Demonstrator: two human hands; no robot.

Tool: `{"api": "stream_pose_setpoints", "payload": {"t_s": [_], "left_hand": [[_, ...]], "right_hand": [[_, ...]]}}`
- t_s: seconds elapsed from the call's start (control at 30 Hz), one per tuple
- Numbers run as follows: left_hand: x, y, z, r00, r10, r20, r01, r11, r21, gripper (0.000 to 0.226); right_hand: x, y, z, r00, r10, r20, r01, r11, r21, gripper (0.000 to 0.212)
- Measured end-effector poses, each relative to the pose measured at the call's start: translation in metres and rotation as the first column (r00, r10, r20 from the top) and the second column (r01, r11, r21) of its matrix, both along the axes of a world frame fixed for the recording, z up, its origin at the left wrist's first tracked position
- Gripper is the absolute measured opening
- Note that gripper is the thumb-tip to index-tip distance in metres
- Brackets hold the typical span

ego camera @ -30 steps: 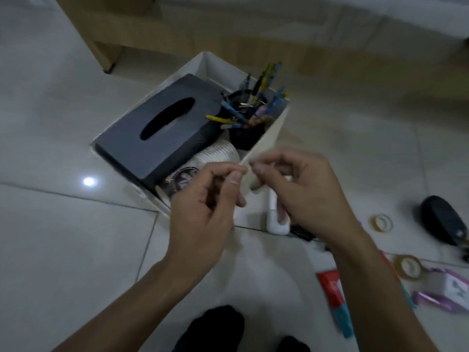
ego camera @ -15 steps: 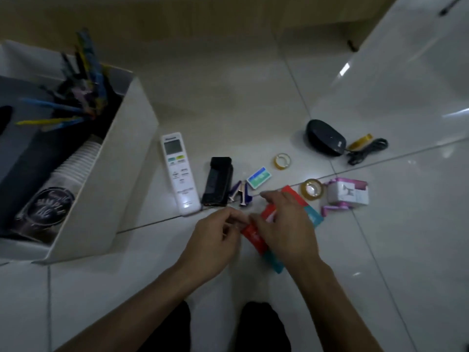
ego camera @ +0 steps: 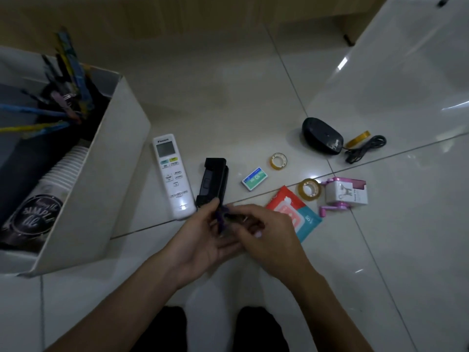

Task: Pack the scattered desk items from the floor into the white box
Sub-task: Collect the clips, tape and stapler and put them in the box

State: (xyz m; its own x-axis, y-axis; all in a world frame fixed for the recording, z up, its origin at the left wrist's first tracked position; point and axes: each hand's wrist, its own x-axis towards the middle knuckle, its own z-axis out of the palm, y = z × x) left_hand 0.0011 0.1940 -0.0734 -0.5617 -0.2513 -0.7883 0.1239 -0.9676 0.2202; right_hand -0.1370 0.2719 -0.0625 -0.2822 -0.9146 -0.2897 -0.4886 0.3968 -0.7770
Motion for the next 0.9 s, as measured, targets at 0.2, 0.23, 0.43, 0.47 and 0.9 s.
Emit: {"api": "stream_pose_setpoints", "payload": {"t_s": [0.2,0.23,0.43,0.47,0.9], "left_hand": [[-0.011,0.002,-0.001,0.983,-0.063,0.170,0.078,0.994,-0.080,0.021],[-0.011,0.002,-0.001,0.980,-0.069,0.185,0.085,0.993,-0.080,0.021],[-0.011,0.001,0.005,0.979,-0.045,0.197,0.059,0.996,-0.064,0.034],[-0.010,0.001,0.006,0.981,-0.037,0.189,0.052,0.996,-0.071,0.038],[0.034,-0.014,0.080,0.906,0.352,0.236,-0.181,0.825,-0.535,0.020]], "right_hand": [[-0.055,-0.032,0.003,0.984,0.068,-0.163,-0.059,0.996,0.060,0.045],[-0.062,-0.042,-0.004,0.939,0.130,-0.318,-0.114,0.991,0.070,0.050],[-0.059,-0.060,-0.023,0.772,0.235,-0.590,-0.174,0.972,0.159,0.036],[-0.053,-0.053,-0.018,0.841,0.165,-0.516,-0.118,0.985,0.123,0.033],[0.049,-0.047,0.052,0.976,0.181,0.120,-0.127,0.924,-0.360,0.043]]}}
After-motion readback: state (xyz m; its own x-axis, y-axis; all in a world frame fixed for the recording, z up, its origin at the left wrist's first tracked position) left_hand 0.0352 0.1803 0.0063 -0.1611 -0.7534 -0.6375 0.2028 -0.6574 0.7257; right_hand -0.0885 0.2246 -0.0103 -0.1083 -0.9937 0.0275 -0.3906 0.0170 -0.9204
